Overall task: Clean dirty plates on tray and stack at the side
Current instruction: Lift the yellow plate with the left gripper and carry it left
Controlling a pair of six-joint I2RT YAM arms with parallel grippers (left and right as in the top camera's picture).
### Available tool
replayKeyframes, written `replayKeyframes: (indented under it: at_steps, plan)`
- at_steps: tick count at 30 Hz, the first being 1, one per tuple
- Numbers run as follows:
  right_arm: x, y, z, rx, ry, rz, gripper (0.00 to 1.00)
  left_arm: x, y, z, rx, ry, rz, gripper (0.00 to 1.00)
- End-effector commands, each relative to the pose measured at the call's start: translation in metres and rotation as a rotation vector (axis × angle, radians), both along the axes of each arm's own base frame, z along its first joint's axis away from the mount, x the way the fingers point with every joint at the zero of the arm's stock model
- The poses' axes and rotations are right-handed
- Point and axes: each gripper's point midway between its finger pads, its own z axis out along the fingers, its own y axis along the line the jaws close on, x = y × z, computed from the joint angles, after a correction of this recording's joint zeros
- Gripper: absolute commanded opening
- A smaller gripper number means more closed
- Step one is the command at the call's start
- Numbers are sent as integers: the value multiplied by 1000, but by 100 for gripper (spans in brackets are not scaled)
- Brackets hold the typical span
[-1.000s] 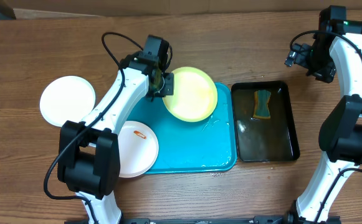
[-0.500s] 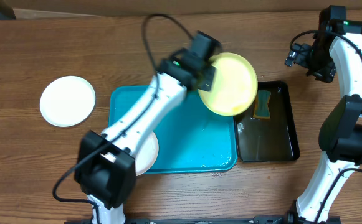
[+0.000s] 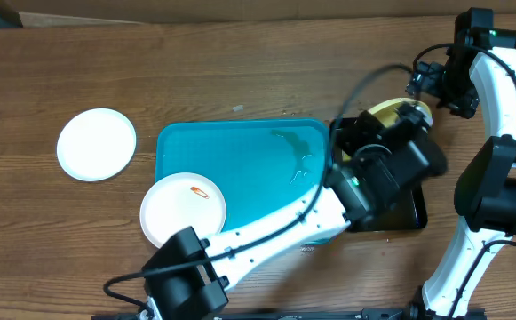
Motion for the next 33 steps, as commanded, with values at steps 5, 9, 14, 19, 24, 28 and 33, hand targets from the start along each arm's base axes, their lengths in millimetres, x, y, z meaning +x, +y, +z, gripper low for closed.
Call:
replayKeyframes:
  at_steps: [5, 9, 14, 19, 24, 28, 33]
  plan:
    - [4, 1, 9, -3, -27, -4, 100, 1, 23, 45, 83, -134, 98, 4]
    - [4, 1, 9, -3, -27, -4, 100, 4, 26, 38, 8, -108, 125, 4]
    - [4, 1, 9, -3, -27, -4, 100, 13, 34, -8, -123, 134, 93, 4]
    - [4, 1, 9, -3, -27, -4, 100, 38, 72, -53, -367, 460, 185, 4]
    - [4, 1, 9, -3, -27, -4, 100, 77, 132, -70, -647, 751, 215, 4]
    - [4, 1, 9, -3, -27, -4, 100, 102, 215, -72, -851, 869, 308, 4]
    - [4, 1, 9, -3, -27, -4, 100, 111, 371, -84, -978, 823, 651, 4]
